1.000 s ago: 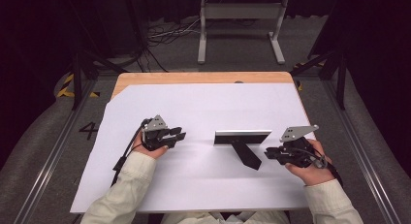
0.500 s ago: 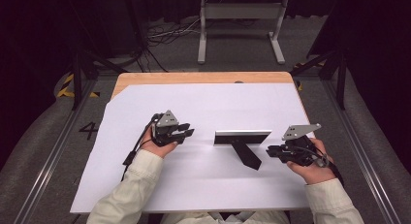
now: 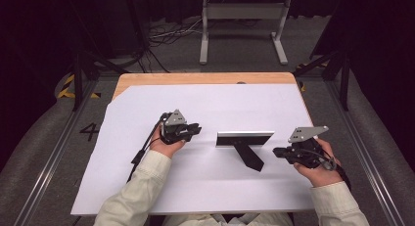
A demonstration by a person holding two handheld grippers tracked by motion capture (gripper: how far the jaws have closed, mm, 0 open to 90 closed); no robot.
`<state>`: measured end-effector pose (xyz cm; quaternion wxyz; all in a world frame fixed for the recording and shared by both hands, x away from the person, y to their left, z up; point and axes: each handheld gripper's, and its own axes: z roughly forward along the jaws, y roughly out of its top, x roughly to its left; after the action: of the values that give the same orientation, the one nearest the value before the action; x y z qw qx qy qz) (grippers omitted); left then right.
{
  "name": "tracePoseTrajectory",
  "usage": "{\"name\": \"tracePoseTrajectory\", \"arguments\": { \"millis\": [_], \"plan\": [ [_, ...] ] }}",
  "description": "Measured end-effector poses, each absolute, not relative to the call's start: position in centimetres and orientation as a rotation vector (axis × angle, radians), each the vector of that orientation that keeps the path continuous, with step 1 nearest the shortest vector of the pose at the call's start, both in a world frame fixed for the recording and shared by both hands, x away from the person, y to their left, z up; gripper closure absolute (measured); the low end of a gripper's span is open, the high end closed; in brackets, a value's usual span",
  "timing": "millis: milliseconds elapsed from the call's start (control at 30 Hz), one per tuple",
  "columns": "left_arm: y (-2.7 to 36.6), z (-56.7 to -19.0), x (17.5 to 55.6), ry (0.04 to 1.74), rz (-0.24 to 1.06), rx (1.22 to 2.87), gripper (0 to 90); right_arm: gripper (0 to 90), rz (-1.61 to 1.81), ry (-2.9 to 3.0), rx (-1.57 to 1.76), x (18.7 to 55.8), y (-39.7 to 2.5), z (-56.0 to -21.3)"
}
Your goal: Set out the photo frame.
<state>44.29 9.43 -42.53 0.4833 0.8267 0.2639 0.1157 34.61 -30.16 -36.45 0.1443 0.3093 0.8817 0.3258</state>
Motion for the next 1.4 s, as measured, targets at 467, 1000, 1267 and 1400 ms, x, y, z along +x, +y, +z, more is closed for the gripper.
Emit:
{"name": "tracePoseTrajectory", "arguments": {
  "millis": [467, 1000, 1267, 1400],
  "plan": [
    [5.7, -42.2, 43.9, 0.532, 0.318, 2.156, 87.8, 86.9, 0.938, 2.555, 0.875, 34.9, -30.0, -36.5],
    [3.3, -43.9, 44.7, 0.395, 0.248, 2.217, 88.7, 87.0, 0.963, 2.531, 0.899, 33.8, -31.1, -36.3],
    [2.8, -44.4, 44.6, 0.358, 0.224, 2.255, 89.9, 87.0, 0.979, 2.522, 0.886, 33.4, -31.4, -35.7],
    [2.8, -44.4, 44.6, 0.356, 0.226, 2.257, 90.0, 87.0, 0.981, 2.522, 0.882, 33.4, -31.4, -35.7]
  ]
}}
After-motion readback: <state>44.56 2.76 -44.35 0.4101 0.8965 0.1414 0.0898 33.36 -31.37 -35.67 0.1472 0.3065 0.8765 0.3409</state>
